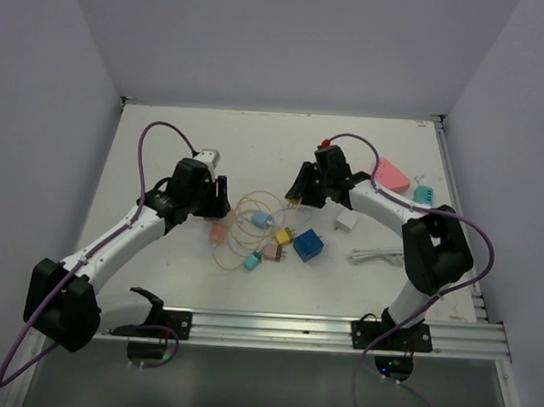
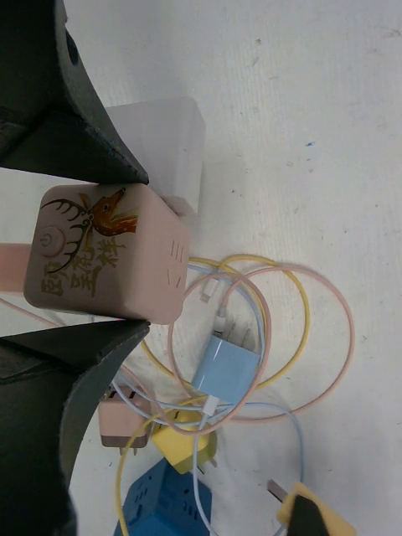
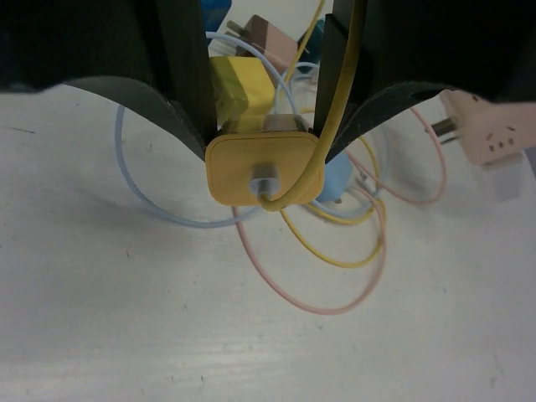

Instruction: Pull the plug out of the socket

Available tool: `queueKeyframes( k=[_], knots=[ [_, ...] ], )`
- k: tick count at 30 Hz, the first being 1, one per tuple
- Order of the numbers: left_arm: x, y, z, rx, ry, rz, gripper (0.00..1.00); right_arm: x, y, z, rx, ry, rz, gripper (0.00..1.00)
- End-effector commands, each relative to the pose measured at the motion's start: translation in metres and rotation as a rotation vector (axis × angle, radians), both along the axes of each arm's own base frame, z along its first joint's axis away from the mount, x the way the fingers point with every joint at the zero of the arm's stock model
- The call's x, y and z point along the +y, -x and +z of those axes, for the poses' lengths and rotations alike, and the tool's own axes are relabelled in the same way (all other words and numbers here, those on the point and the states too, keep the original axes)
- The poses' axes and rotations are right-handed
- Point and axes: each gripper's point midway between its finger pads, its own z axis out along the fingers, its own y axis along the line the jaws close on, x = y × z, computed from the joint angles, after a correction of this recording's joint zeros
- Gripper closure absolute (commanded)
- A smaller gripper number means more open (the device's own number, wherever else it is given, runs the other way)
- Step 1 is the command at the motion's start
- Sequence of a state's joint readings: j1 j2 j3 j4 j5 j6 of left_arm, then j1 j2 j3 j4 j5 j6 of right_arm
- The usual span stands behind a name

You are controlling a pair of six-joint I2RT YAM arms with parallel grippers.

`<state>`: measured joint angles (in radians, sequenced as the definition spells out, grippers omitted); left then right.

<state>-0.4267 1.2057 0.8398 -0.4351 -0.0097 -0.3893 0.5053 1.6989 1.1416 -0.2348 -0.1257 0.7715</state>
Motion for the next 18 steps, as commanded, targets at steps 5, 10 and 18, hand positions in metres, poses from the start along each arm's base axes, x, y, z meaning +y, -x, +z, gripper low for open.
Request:
queueKeyframes(
  k=[5,10,18],
  knots=[
    [0.003,-0.032,0.045,-0.130,0.063,0.150,1.00,0.017,0.032,-0.032,0.087,0.078,0.181,0.75],
    [0.010,-0.039,0.054,-0.139,0.051,0.217,1.00,0.017,0.036,-0.027,0.080,0.097,0.217,0.58],
    [0.018,-0.043,0.061,-0.154,0.058,0.295,1.00,-0.006,0.049,-0.004,0.023,0.158,0.219,0.25]
  ],
)
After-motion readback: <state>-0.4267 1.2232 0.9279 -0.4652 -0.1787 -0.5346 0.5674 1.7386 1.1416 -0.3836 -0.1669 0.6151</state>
